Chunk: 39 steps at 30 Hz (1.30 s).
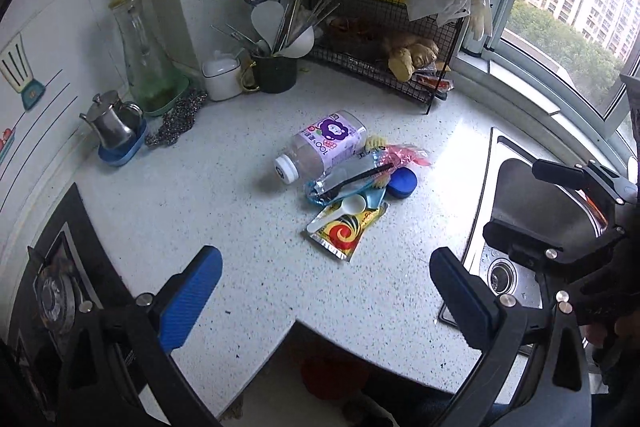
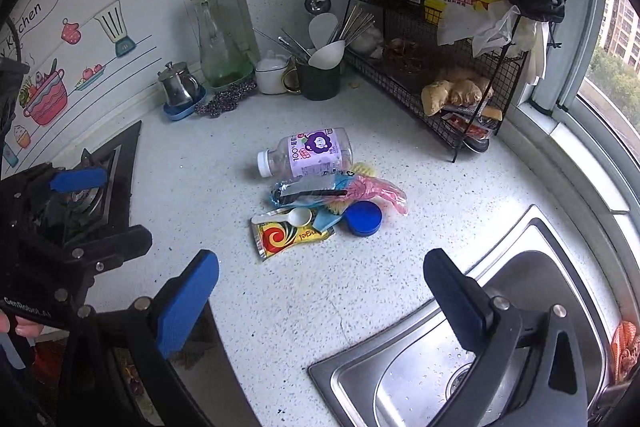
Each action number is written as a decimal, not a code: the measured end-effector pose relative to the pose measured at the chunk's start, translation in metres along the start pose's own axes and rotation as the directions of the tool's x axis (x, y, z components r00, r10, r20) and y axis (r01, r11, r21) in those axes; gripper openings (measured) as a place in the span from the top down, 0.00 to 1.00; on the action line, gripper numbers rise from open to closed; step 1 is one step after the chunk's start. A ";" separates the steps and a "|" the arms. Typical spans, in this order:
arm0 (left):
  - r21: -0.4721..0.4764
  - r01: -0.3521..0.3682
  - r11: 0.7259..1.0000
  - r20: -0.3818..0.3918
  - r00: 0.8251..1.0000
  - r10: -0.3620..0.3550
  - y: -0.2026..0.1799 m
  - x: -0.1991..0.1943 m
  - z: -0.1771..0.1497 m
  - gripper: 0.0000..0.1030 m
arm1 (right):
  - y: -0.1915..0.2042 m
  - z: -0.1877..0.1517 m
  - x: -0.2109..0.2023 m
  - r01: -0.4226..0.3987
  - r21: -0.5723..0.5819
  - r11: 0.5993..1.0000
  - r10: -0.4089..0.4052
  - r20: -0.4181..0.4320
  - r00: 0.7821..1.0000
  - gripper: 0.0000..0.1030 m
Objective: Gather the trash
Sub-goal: 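Grasp the purple-label juice bottle with the left gripper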
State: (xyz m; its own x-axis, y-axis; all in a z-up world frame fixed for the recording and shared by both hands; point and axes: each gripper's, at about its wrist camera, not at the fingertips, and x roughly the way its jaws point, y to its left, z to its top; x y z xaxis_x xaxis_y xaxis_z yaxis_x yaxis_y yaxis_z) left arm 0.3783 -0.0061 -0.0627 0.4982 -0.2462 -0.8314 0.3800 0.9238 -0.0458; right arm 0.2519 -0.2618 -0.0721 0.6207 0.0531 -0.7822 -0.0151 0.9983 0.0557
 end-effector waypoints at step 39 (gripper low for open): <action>0.270 0.172 0.947 -0.277 0.956 -0.095 0.008 0.259 0.115 0.13 | -0.072 0.084 0.192 -0.098 0.007 0.995 0.097 -0.234 0.967 0.00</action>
State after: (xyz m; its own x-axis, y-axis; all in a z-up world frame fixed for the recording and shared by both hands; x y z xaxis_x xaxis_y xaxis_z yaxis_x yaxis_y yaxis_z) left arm 0.5997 -0.0956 -0.2145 0.2248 -0.2420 -0.9439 0.6564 0.7535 -0.0369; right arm 0.4379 -0.3253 -0.1742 0.4159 0.1536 -0.8964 -0.0704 0.9881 0.1367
